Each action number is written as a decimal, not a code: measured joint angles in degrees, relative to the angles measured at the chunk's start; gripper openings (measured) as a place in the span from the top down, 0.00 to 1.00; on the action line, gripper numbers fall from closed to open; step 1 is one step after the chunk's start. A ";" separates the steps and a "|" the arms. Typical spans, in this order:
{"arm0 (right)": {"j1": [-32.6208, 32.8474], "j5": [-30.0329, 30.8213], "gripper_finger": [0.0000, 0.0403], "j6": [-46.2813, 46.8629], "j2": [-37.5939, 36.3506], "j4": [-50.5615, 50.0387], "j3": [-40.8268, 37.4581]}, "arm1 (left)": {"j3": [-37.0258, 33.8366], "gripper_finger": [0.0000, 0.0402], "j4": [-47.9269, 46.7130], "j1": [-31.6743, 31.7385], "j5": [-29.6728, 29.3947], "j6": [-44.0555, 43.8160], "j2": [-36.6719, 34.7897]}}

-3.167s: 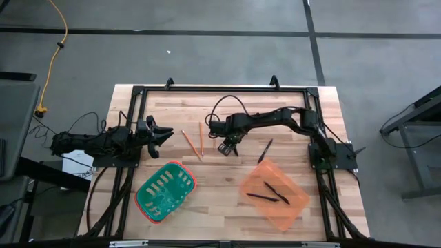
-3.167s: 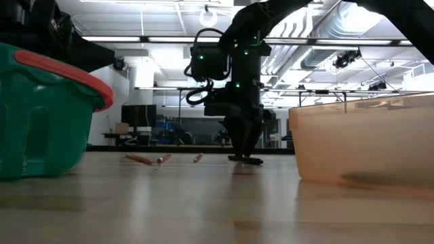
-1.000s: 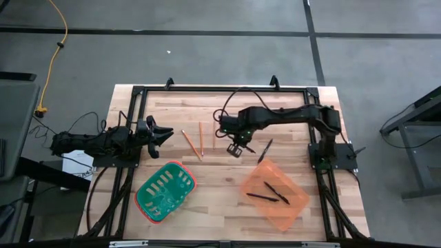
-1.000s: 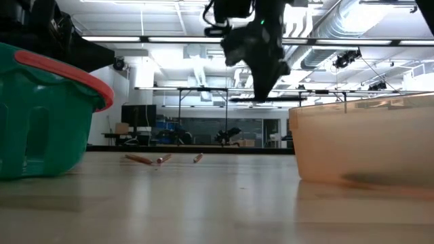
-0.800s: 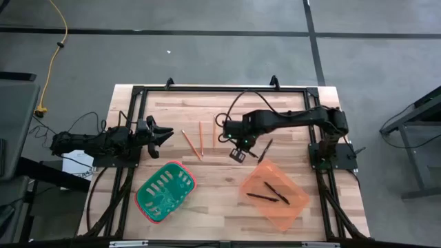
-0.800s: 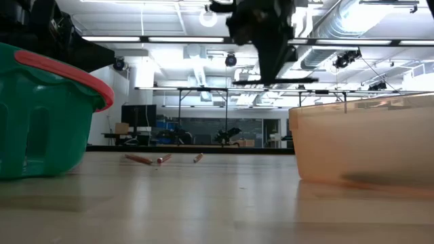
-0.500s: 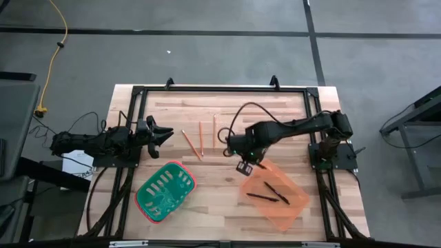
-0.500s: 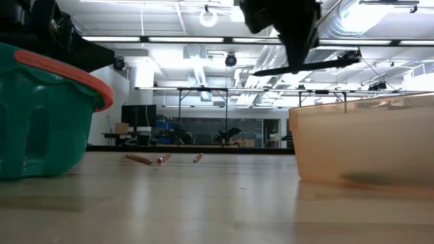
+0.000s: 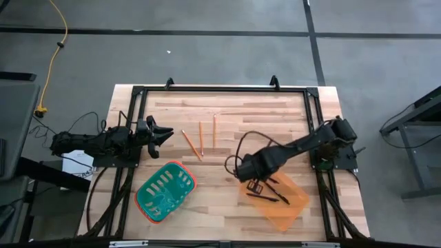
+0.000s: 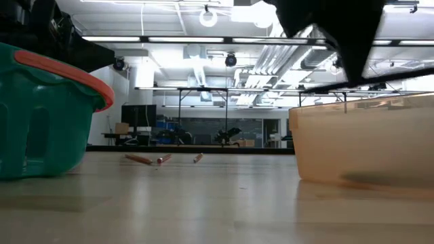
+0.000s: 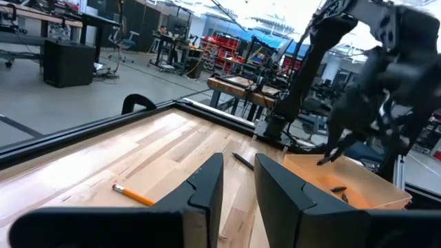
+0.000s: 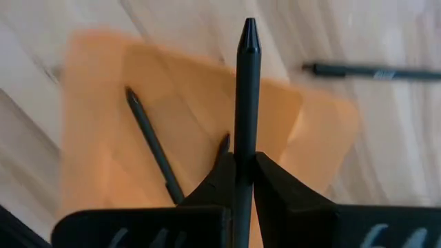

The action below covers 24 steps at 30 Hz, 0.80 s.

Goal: Sort pens & pencils
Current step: Put the black pen into the orange bin

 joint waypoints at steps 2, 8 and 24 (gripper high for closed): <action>1.19 -0.90 0.97 1.36 0.00 1.03 -2.41 | -0.01 0.82 0.01 0.01 0.02 -0.01 0.00; 4.23 -1.28 0.97 5.38 0.00 2.80 -6.95 | 0.01 0.82 0.01 -0.01 0.00 0.01 0.00; 7.40 -2.94 0.95 9.18 0.00 22.07 -21.54 | -0.01 0.82 -0.01 -0.01 0.02 -0.01 0.00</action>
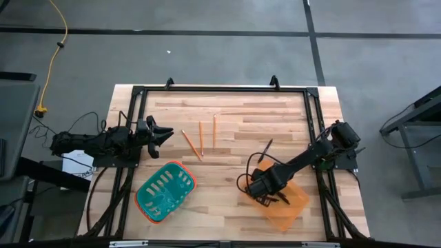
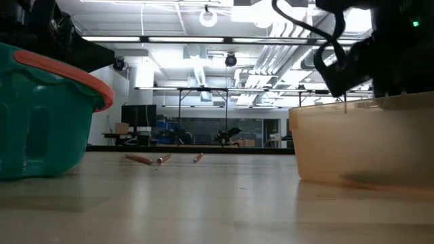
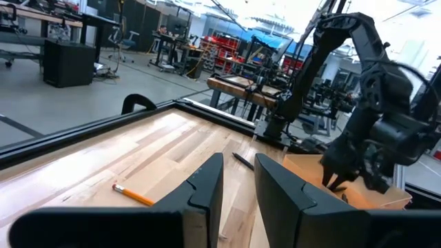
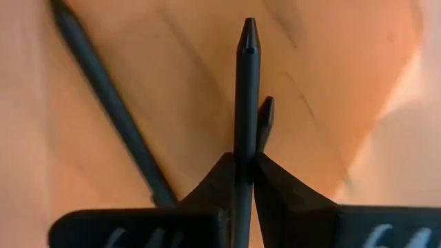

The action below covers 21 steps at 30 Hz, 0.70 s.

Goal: Sort pens & pencils
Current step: Put the black pen into the orange bin

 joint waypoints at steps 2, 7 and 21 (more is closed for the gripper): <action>-0.13 -0.38 0.93 0.85 -0.31 0.72 -1.18 | 0.02 0.82 0.02 0.00 -0.02 0.02 0.00; -0.15 -0.28 0.84 1.04 0.28 -0.18 -1.59 | 0.00 0.82 0.02 0.02 0.00 0.01 0.00; -0.13 9.06 0.68 -7.36 -6.92 -8.09 4.16 | 0.01 0.82 0.02 0.02 0.00 0.02 0.00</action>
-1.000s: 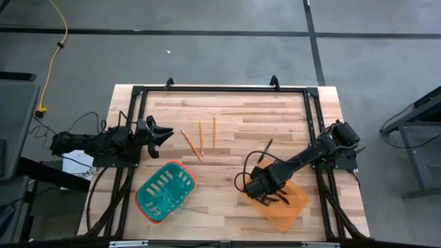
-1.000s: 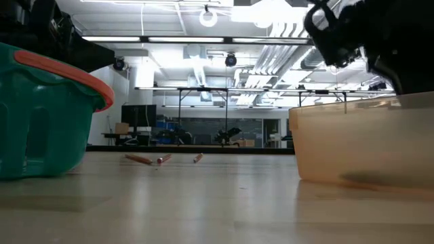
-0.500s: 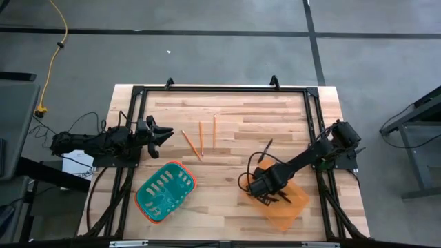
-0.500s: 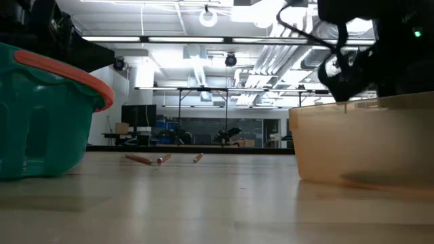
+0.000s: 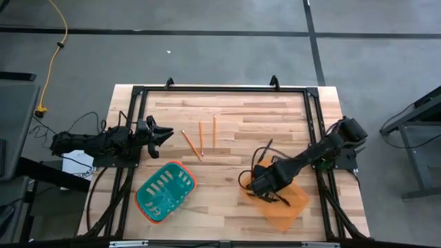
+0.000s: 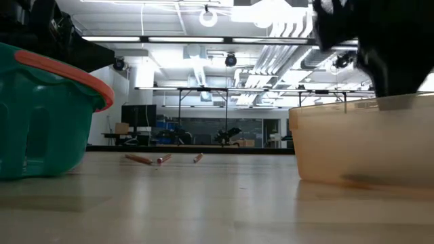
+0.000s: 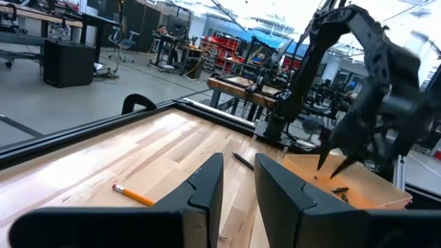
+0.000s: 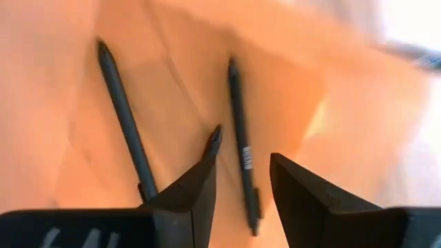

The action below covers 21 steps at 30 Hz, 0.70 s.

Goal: Sort pens & pencils
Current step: Put the black pen into the orange bin

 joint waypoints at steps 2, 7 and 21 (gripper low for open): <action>-0.19 2.78 0.68 -0.82 -3.52 -1.31 0.07 | 0.00 0.82 0.00 0.00 -0.01 -0.02 0.00; -0.57 11.05 0.68 -7.59 -13.03 1.61 0.07 | 0.01 0.82 -0.02 0.00 0.00 0.00 0.00; -9.62 13.01 0.68 -37.25 -42.51 31.59 -17.42 | 0.01 0.82 0.00 0.00 -0.02 -0.01 0.00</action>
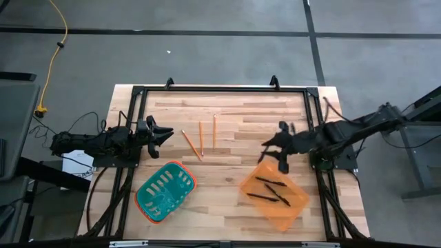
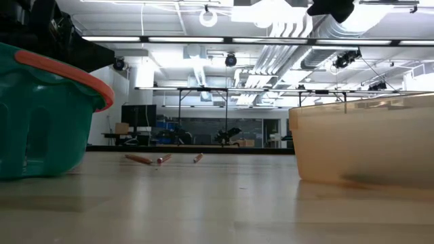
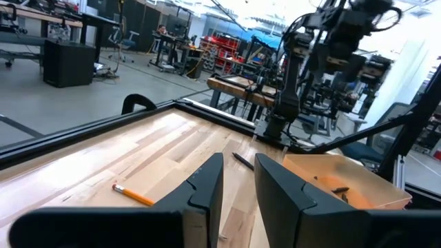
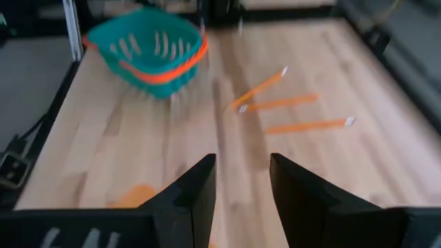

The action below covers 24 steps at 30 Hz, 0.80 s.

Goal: Sort pens & pencils
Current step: Put the black pen into the orange bin

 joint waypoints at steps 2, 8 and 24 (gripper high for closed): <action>-1.65 -0.06 0.68 -4.42 -3.52 4.62 -3.65 | 0.01 0.82 -0.02 -0.02 0.00 -0.01 0.00; -6.71 -0.61 0.68 -17.59 -12.89 20.22 -16.15 | 0.00 0.82 -0.01 0.00 0.01 0.01 0.00; -23.35 -8.24 0.68 -22.06 -30.03 39.32 -35.98 | -0.01 0.82 -0.01 -0.01 0.02 0.01 0.00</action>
